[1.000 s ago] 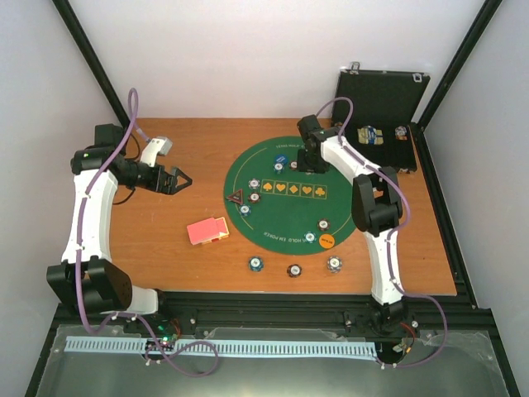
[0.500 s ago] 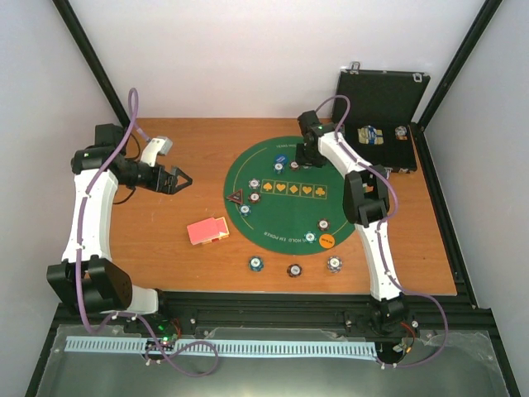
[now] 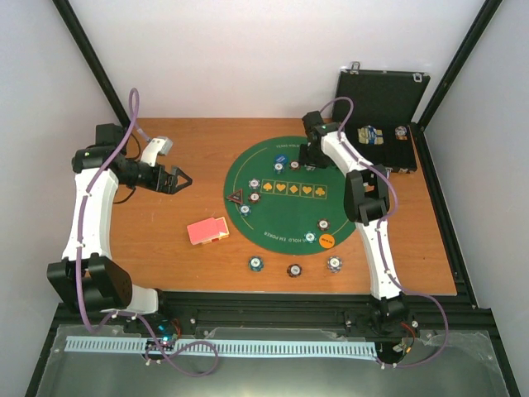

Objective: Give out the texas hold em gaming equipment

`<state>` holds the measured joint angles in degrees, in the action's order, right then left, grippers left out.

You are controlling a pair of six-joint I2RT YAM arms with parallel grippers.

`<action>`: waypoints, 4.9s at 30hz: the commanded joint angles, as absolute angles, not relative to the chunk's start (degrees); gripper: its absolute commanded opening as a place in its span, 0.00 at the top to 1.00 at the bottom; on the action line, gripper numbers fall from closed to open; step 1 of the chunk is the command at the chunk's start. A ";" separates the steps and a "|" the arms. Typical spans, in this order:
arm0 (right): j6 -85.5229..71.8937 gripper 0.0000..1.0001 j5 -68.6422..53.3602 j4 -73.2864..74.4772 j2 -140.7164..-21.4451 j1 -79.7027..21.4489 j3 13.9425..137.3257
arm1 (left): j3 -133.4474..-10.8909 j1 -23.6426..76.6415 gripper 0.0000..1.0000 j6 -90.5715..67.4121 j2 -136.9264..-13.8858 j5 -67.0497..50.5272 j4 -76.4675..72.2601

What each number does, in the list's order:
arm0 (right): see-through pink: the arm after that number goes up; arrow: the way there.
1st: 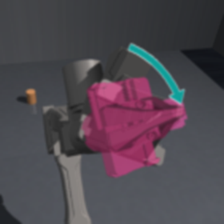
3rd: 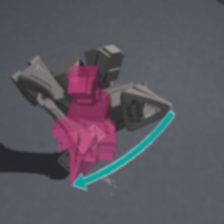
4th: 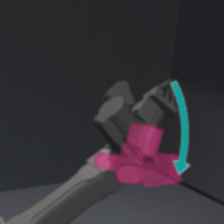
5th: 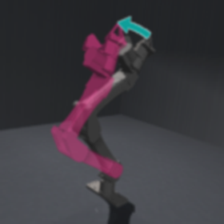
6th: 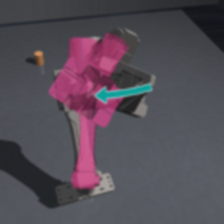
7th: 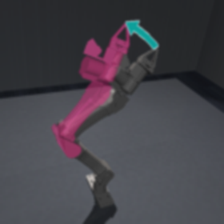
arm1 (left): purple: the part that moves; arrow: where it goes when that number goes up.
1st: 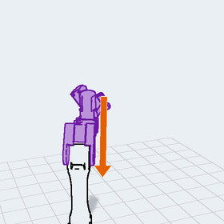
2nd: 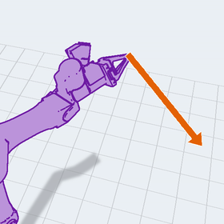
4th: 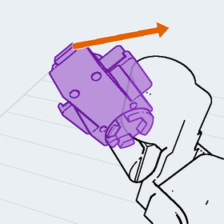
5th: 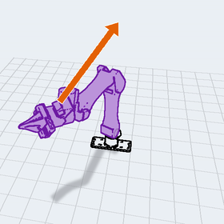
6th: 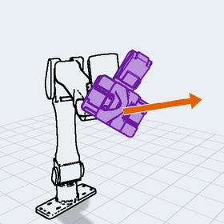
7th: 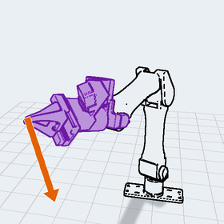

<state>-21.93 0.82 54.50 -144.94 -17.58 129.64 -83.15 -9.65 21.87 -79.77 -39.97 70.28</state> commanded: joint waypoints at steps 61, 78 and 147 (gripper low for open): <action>-47.47 0.38 4.27 42.50 -69.88 -38.41 33.18 | -83.69 -9.90 0.00 20.71 -78.71 -40.28 68.53; -47.11 0.61 3.95 43.67 -69.29 -38.41 34.25 | -82.84 -9.89 0.00 21.07 -78.77 -40.31 68.34; -28.04 0.00 4.51 39.61 -87.61 -16.34 62.33 | -62.87 -4.28 0.00 55.47 -72.28 -24.66 70.03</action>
<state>-27.66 3.49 38.63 -93.82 -16.69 60.71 -65.32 -8.10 50.00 -74.78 -27.31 73.95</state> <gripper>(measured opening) 0.972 0.996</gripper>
